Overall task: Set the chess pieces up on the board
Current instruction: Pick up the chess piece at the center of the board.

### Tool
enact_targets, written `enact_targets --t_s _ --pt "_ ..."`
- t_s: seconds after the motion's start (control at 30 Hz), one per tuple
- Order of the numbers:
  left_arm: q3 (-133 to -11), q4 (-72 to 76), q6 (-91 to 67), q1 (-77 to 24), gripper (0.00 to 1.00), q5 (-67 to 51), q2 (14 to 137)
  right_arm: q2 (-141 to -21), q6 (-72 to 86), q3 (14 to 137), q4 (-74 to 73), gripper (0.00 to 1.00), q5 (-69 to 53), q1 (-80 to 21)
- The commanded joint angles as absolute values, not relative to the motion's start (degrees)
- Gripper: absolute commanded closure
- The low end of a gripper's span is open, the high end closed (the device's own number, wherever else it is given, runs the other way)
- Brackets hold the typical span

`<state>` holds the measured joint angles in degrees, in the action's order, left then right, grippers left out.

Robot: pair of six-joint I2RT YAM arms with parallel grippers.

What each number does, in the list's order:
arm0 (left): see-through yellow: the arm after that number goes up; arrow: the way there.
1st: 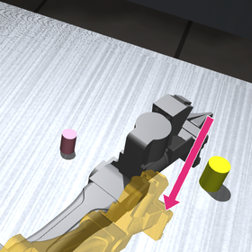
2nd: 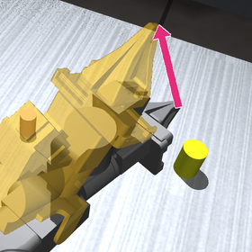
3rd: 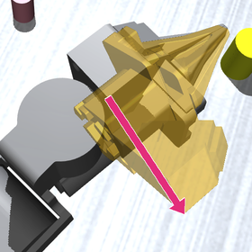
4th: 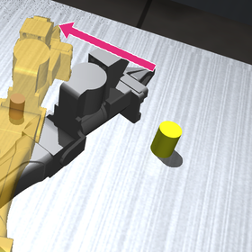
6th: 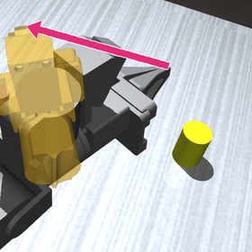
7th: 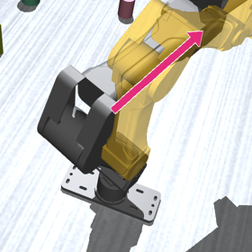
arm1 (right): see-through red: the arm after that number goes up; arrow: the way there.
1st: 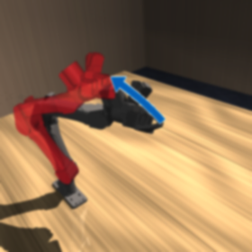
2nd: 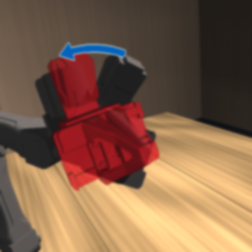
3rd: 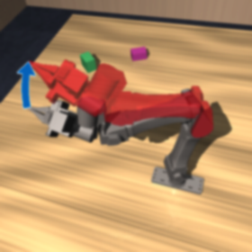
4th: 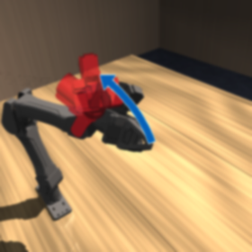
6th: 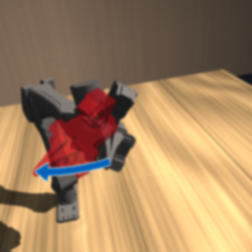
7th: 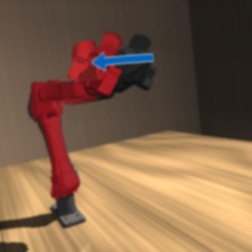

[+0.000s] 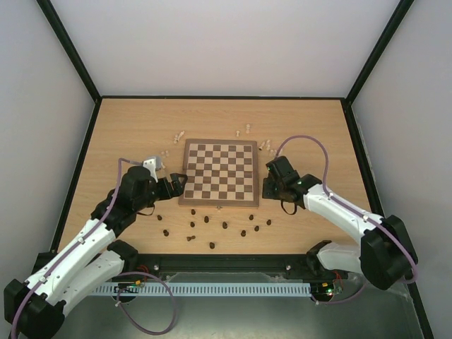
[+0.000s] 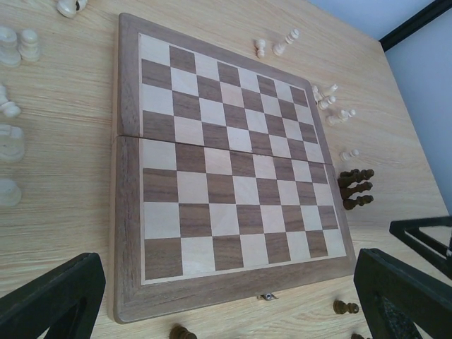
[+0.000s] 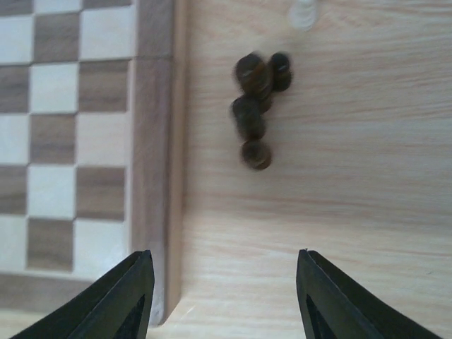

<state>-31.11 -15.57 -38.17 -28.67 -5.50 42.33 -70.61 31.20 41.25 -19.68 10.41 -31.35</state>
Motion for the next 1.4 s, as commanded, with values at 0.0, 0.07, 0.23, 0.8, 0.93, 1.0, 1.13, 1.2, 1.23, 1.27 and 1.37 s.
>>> enact_targets --t_s 0.0,0.07,0.23,0.8,0.93,1.0,1.13,1.2,1.23,1.27,1.37 --pt "-30.83 -17.37 -38.68 -29.08 0.00 -5.49 42.05 -67.63 38.29 39.20 -26.15 0.44 11.35 -37.01" --pt "-30.81 -17.73 -38.63 -29.20 0.00 -5.54 42.06 -66.25 41.71 37.74 -27.46 0.44 12.54 -40.34" --pt "-30.42 -17.93 -38.56 -29.53 0.00 -5.69 42.14 -65.62 51.40 36.74 -31.67 0.46 18.44 -50.28" --pt "-29.88 -16.00 -37.83 -30.32 0.01 -6.48 44.98 -66.30 60.86 30.87 -31.84 0.59 23.12 -56.32" --pt "-29.37 -15.32 -37.92 -30.30 0.01 -6.58 45.07 -67.50 60.22 31.37 -30.50 0.64 23.16 -56.26" --pt "-29.22 -15.13 -37.79 -30.28 0.00 -6.97 45.17 -68.31 59.81 31.70 -29.92 0.67 23.03 -56.31" --pt "-29.20 -15.16 -37.70 -30.32 0.01 -7.20 45.40 -69.40 59.34 31.63 -28.94 0.74 22.37 -56.33" --pt "-29.07 -15.07 -37.69 -30.30 0.00 -7.25 45.28 -69.64 59.21 31.50 -28.60 0.78 22.09 -56.27" --pt "-29.09 -15.07 -37.65 -30.32 0.01 -7.31 45.22 -69.71 59.16 31.50 -28.57 0.80 22.04 -56.32" --pt "-28.98 -15.10 -37.68 -30.32 0.00 -7.37 45.18 -69.66 59.07 31.50 -28.61 0.83 21.98 -56.29" --pt "-28.84 -15.14 -37.72 -30.32 0.01 -7.55 44.96 -69.02 58.83 31.91 -29.14 0.90 22.10 -56.30"
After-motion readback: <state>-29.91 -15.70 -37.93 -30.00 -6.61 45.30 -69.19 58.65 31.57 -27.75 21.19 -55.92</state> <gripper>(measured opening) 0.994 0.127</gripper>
